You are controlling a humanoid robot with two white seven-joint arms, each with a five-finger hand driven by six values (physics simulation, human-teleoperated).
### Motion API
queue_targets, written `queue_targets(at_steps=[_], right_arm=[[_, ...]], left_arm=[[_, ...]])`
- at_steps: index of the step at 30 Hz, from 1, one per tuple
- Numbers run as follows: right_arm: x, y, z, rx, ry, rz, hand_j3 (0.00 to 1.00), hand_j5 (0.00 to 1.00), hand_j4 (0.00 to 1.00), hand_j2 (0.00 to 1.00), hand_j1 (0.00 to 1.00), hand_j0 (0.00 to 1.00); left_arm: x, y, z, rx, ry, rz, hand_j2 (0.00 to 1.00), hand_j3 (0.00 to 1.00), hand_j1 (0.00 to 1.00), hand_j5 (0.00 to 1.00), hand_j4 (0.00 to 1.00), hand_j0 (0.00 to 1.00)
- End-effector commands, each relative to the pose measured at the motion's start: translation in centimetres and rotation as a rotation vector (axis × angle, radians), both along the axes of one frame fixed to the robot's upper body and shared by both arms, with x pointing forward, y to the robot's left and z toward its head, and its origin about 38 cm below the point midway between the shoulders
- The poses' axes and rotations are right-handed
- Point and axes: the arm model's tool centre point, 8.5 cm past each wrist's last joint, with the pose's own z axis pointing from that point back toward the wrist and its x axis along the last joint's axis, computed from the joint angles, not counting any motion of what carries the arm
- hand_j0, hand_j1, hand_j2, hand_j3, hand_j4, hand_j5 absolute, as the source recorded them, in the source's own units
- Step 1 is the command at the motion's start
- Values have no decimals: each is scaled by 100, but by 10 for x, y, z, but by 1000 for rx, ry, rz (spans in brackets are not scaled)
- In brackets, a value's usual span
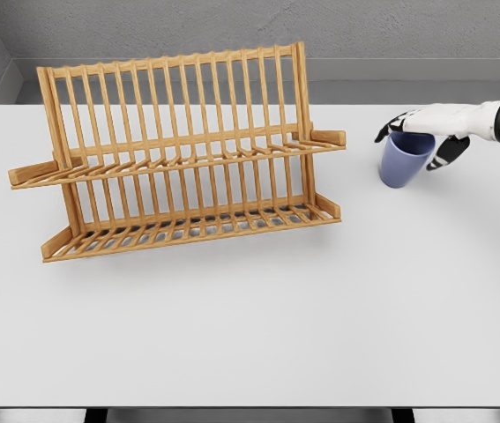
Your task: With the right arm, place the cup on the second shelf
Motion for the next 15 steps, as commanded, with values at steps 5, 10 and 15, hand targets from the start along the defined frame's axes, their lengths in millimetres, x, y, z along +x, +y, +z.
queue_targets(at_steps=[5, 10, 15], right_arm=[[0, 2, 2, 1, -5, 6, 68, 68, 68, 68, 68, 68], [1, 4, 9, 13, -20, 12, 64, 64, 64, 64, 64, 64], [3, 6, 19, 15, -39, 19, 61, 61, 61, 61, 61, 61]], left_arm=[[0, 0, 0, 0, -1, 0, 100, 100, 100, 100, 100, 100], [0, 0, 0, 0, -1, 0, 100, 100, 100, 100, 100, 100], [0, 0, 0, 0, 1, 0, 100, 100, 100, 100, 100, 100]])
